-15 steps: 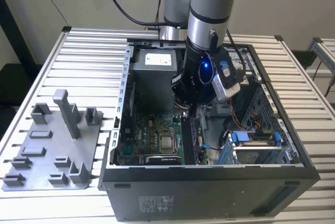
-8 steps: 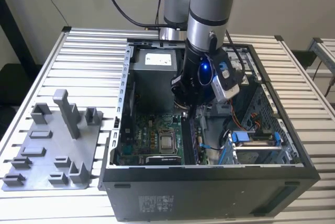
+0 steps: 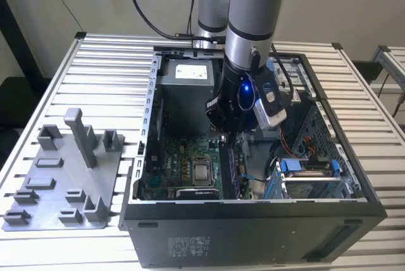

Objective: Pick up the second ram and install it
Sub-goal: 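Insert the second ram into the second slot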

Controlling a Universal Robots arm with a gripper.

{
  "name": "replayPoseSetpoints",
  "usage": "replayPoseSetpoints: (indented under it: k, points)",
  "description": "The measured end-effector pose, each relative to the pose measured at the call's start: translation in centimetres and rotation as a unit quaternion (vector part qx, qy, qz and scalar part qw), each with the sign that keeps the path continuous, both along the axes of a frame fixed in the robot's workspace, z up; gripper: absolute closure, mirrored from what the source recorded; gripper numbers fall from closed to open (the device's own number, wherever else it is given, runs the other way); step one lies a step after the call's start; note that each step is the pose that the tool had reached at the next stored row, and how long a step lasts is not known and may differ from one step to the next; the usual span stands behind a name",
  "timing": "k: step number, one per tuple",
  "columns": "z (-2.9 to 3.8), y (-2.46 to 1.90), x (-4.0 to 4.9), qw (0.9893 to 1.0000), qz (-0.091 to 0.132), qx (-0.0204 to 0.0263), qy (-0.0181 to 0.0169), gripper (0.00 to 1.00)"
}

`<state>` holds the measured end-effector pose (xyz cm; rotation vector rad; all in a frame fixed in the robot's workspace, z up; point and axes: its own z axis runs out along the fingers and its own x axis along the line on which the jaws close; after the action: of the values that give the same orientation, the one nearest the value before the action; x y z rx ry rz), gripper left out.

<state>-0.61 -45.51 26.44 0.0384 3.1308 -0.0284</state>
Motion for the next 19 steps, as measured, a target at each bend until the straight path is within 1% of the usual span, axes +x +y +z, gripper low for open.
replayPoseSetpoints:
  k: [4, 14, 19]
  points:
    - [-0.73, 0.01, -0.04, 1.0, -0.001, 0.0, 0.0007, 0.86]
    - [-2.55, 0.01, -0.4, 0.9998, -0.022, 0.0, 0.0007, 0.86]
    - [-3.42, 0.01, -0.57, 0.9997, -0.023, 0.0, 0.0008, 0.86]
